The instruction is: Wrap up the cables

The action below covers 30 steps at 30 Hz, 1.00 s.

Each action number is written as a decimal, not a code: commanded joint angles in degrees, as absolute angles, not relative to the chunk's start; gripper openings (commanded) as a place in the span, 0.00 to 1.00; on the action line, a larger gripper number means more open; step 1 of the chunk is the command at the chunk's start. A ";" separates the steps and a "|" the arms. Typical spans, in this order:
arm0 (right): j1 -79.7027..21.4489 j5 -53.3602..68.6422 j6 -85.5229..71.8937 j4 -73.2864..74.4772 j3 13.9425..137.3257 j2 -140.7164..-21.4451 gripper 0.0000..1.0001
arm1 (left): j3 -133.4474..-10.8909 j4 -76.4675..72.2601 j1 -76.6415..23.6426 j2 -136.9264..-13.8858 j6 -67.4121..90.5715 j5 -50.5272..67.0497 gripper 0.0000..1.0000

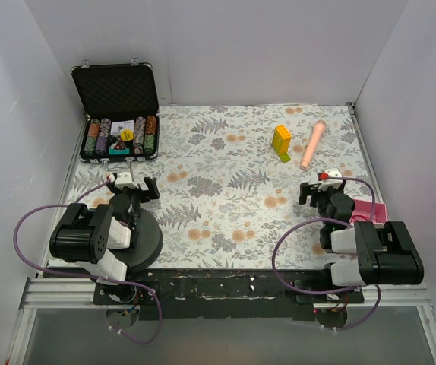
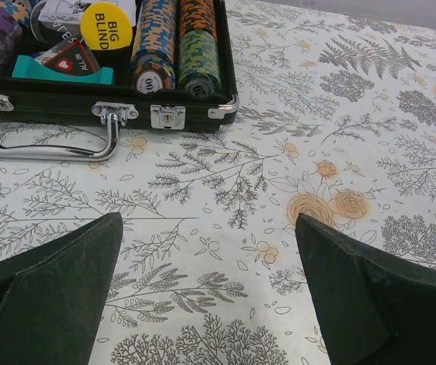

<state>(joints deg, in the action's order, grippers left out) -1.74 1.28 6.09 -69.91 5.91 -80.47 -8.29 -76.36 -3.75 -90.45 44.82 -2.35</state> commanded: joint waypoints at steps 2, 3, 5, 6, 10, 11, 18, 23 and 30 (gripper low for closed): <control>-1.85 -3.07 4.84 -59.09 9.75 -68.68 0.92 | -8.09 -77.52 -3.60 -90.09 44.74 -2.29 0.98; -1.85 -3.60 2.48 -55.84 10.28 -65.08 0.92 | -8.17 -77.43 -3.60 -90.17 44.65 -2.11 0.98; -1.85 -3.96 -1.74 -46.80 13.60 -57.51 0.92 | -8.17 -77.34 -3.60 -90.09 44.74 -1.93 0.98; -1.85 -2.91 -3.58 -41.19 15.80 -54.17 0.92 | -8.09 -77.52 -3.52 -89.91 44.74 -2.11 0.98; -2.02 6.03 -8.79 -17.81 26.60 -47.21 0.92 | -13.07 -63.96 -2.99 -83.52 47.10 -5.71 0.98; -2.28 7.72 -9.14 -11.32 29.50 -46.68 0.93 | -15.88 -58.07 -2.81 -82.02 47.11 -5.19 0.98; -2.64 -3.77 -15.81 24.92 44.18 -42.80 0.98 | -24.51 -36.07 -2.72 -73.58 40.97 6.92 0.98; -2.46 -7.29 -18.72 42.35 54.39 -49.11 0.98 | -32.15 -15.87 -2.72 -67.68 33.85 18.08 0.98; -1.50 -20.79 -34.86 53.34 61.17 -55.99 0.96 | -50.43 12.71 -2.72 -73.99 32.09 35.48 0.98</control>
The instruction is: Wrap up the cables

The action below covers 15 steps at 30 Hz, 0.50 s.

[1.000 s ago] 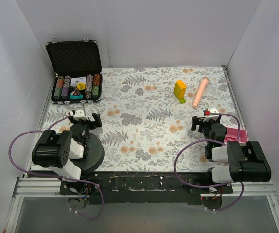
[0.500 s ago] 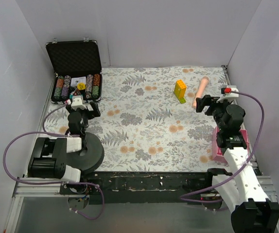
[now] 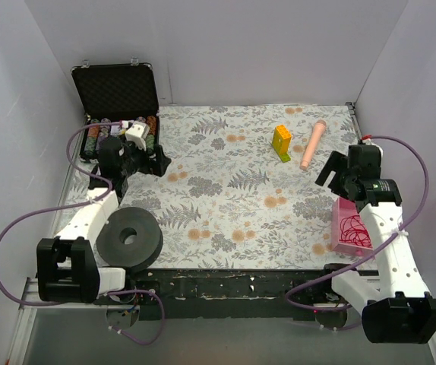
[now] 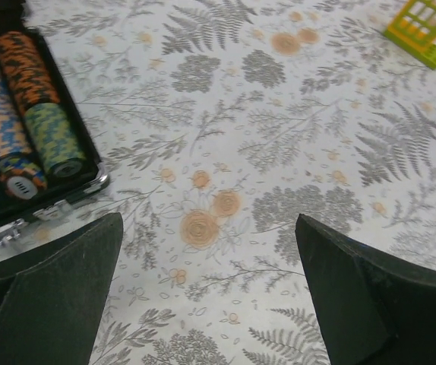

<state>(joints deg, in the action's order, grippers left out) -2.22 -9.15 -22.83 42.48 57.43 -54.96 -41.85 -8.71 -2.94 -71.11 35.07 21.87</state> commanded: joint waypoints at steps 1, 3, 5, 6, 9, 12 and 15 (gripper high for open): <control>-1.32 -24.48 -38.02 53.78 60.74 -55.12 0.95 | -52.71 15.35 -2.81 -74.87 31.91 37.86 0.98; -0.62 -28.20 -42.87 51.87 58.81 -51.96 0.91 | -55.80 19.14 -2.99 -75.76 31.73 40.86 0.98; 1.47 -29.79 -46.56 47.31 55.39 -48.36 0.86 | -58.26 21.87 -3.77 -75.94 31.38 41.05 0.98; 2.36 -31.10 -47.80 45.55 53.63 -47.21 0.82 | -59.40 22.93 -4.30 -75.85 31.29 39.65 0.98; 5.00 -31.73 -51.32 44.82 52.56 -47.10 0.80 | -62.57 27.14 -5.53 -75.94 31.46 37.53 0.98; 8.77 -27.36 -51.59 42.99 51.95 -50.52 0.80 | -65.12 32.41 -5.89 -75.85 30.85 37.27 0.98; 16.33 -18.74 -50.71 41.92 51.33 -54.83 0.78 | -66.44 36.99 -5.89 -75.50 28.75 35.43 0.98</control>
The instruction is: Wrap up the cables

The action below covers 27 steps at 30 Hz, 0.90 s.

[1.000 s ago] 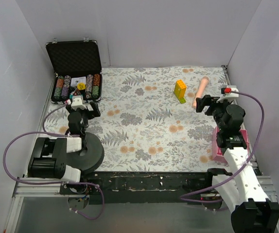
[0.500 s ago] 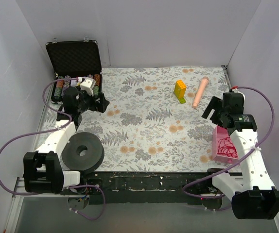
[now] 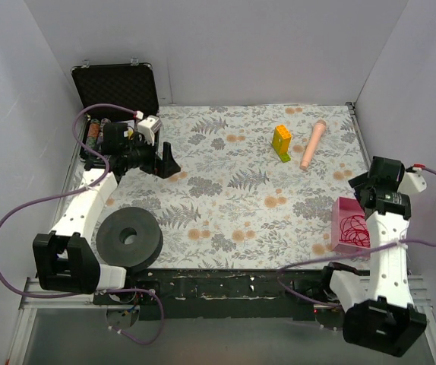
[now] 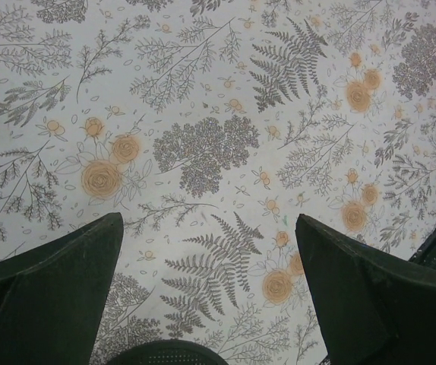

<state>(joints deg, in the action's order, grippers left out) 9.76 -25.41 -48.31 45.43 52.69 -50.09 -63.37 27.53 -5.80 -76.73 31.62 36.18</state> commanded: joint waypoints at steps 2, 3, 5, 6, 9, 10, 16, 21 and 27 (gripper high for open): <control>19.24 -18.19 -50.36 43.23 51.42 -57.12 0.78 | -67.06 40.68 -5.89 -74.97 27.52 32.54 0.98; 20.03 -18.98 -50.36 43.85 51.15 -57.39 0.78 | -67.58 42.09 -5.89 -74.88 26.73 31.39 0.98; 20.39 -19.86 -49.75 42.03 49.49 -56.78 0.78 | -68.64 44.11 -5.89 -74.79 25.93 29.10 0.98; 20.48 -19.43 -49.05 40.27 48.53 -56.34 0.77 | -68.99 44.47 -5.89 -74.62 26.01 28.05 0.98; 20.57 -20.56 -48.34 38.06 47.64 -57.30 0.74 | -69.70 44.47 -5.89 -74.44 27.77 27.07 0.98; 20.57 -21.18 -48.08 38.06 47.72 -58.17 0.74 | -69.61 44.21 -5.89 -74.27 28.64 27.33 0.98; 21.18 -24.08 -48.95 38.15 45.98 -60.12 0.73 | -69.61 43.07 -5.80 -74.18 31.29 31.20 0.98; 22.41 -21.98 -47.47 32.97 42.28 -59.06 0.66 | -70.58 42.45 -5.89 -75.32 30.59 29.45 0.98; 22.76 -22.59 -44.30 30.59 41.22 -59.50 0.52 | -69.52 42.10 -5.89 -76.11 28.83 29.79 0.98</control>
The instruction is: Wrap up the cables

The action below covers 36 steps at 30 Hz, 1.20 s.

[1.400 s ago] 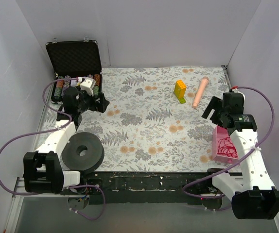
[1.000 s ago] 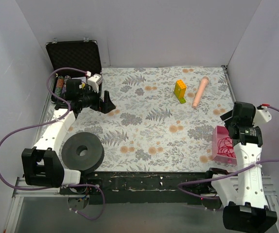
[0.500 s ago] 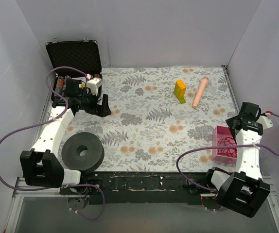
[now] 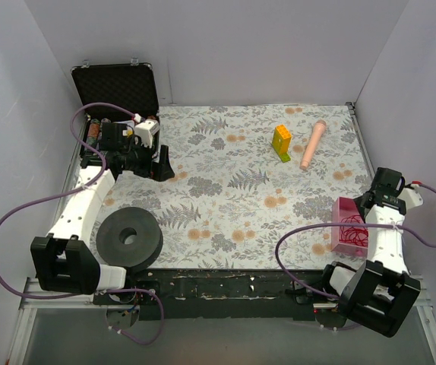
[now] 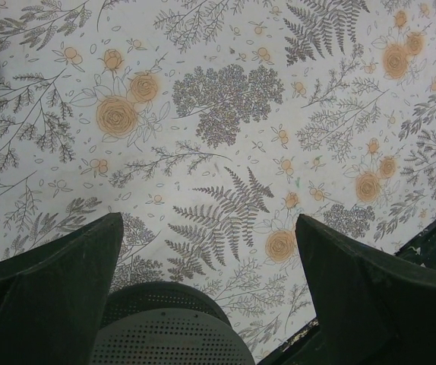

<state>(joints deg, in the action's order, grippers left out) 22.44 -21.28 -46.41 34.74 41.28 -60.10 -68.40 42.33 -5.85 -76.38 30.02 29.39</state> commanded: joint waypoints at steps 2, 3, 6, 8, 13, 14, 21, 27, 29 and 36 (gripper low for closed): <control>22.85 -22.33 -43.95 29.89 40.78 -58.54 0.34 | -69.35 42.28 -5.89 -76.64 28.83 30.67 0.98; 22.85 -22.24 -43.86 29.36 40.35 -57.75 0.31 | -69.35 42.19 -5.89 -76.90 28.74 31.20 0.98; 22.85 -22.59 -43.68 29.00 39.90 -55.47 0.24 | -68.91 42.27 -5.89 -76.91 28.48 32.34 0.98; 22.76 -22.41 -43.07 29.27 40.16 -53.62 0.13 | -68.38 42.28 -5.89 -76.56 27.95 32.87 0.98; 22.85 -19.42 -40.60 26.99 41.92 -45.98 0.01 | -67.41 42.01 -5.89 -75.06 26.81 33.40 0.98; 22.85 -19.86 -40.61 27.07 42.27 -44.49 0.01 | -67.33 42.01 -5.89 -74.71 26.55 33.49 0.98; 22.85 -22.58 -46.83 30.32 38.07 -42.89 0.34 | -64.95 41.66 -5.89 -72.69 24.61 34.63 0.98; 22.85 -23.47 -49.04 30.85 35.42 -47.89 0.63 | -64.77 41.75 -5.89 -73.21 24.52 35.07 0.98; 22.85 -23.55 -48.96 30.50 35.16 -48.25 0.63 | -64.78 41.75 -5.89 -73.30 24.70 35.24 0.98; 22.94 -23.56 -48.60 25.84 33.31 -49.12 0.44 | -64.42 41.75 -5.89 -72.86 25.49 35.77 0.98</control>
